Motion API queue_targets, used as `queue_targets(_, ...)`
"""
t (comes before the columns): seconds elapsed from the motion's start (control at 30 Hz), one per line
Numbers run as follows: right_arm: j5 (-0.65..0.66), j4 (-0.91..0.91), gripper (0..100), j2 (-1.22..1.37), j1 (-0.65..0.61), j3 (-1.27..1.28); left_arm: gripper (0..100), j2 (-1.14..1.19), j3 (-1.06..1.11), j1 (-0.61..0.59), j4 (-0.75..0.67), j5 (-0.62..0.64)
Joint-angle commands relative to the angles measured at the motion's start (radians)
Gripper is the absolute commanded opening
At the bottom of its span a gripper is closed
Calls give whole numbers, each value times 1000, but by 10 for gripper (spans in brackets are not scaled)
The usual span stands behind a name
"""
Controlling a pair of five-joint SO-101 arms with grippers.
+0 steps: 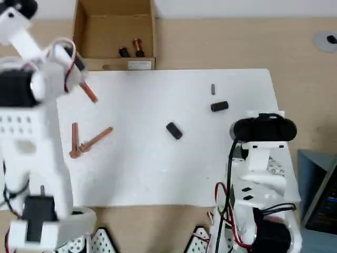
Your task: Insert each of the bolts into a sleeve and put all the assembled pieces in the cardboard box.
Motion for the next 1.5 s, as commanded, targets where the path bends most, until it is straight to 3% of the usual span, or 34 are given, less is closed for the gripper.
queue_targets(0.0, -8, -3, 9, -1, 4, -41, 2, -171, 173, 63, -31, -34)
queue_targets(0.3, -8, -63, 9, -84, -125, 16, 2, -565, 801, 86, -431, -110)
queue_targets(0.6, -8, -241, 9, -328, -277, 254, 2, -937, 1229, 103, -674, -120)
queue_targets(0.87, -106, -316, 9, -384, -463, 355, 2, -1196, 1478, 244, -825, -114)
queue_targets(1.07, -110, -328, 9, -383, -616, 369, 2, -1394, 1623, 342, -961, -117)
queue_targets(1.3, -109, -330, 9, -386, -740, 397, 2, -1552, 1662, 408, -984, -109)
queue_targets(1.47, -107, -330, 9, -383, -828, 404, 2, -1580, 1645, 407, -984, -9)
